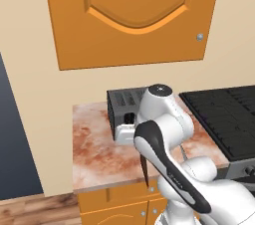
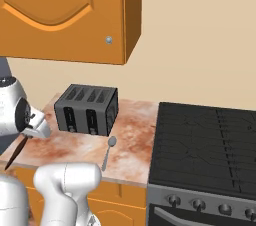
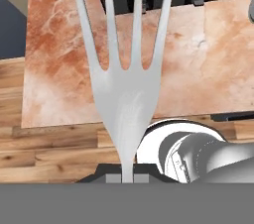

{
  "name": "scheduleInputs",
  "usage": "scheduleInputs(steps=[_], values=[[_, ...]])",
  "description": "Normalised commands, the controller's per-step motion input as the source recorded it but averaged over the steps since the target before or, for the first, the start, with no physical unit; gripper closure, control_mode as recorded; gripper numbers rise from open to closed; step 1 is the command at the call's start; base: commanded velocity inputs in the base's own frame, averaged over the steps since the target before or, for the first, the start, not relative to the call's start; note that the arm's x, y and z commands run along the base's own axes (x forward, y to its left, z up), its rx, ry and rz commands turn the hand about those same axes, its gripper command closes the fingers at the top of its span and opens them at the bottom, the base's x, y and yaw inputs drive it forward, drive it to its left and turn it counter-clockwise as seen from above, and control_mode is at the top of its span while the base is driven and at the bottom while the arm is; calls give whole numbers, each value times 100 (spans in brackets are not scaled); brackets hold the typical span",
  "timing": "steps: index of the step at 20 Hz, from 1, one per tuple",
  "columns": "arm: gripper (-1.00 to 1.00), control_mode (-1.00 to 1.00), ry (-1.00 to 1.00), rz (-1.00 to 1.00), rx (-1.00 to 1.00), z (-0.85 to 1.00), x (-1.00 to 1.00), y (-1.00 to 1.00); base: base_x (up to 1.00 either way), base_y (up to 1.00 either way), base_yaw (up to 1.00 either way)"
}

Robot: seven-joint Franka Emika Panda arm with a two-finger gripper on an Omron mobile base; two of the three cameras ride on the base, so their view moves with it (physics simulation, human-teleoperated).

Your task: Take the fork and place it on the left side of the plate. Then take the spoon and place it on the right side of the plate. Make sure they're directly next to the plate.

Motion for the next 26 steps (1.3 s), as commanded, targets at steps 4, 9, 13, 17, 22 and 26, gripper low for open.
scheduleInputs(steps=[4, 9, 13, 17, 22, 26], values=[[100, -100, -1, 0, -2, 36, 8, -16, 0, 0, 0], [100, -100, 0, 0, 0, 5, 2, -6, 0, 0, 0], [100, -100, 0, 0, 0, 0, 0, 0, 0, 0, 0], [100, -100, 0, 0, 0, 0, 0, 0, 0, 0, 0], [100, -100, 0, 0, 0, 0, 0, 0, 0, 0, 0], [100, -100, 0, 0, 0, 0, 0, 0, 0, 0, 0]])
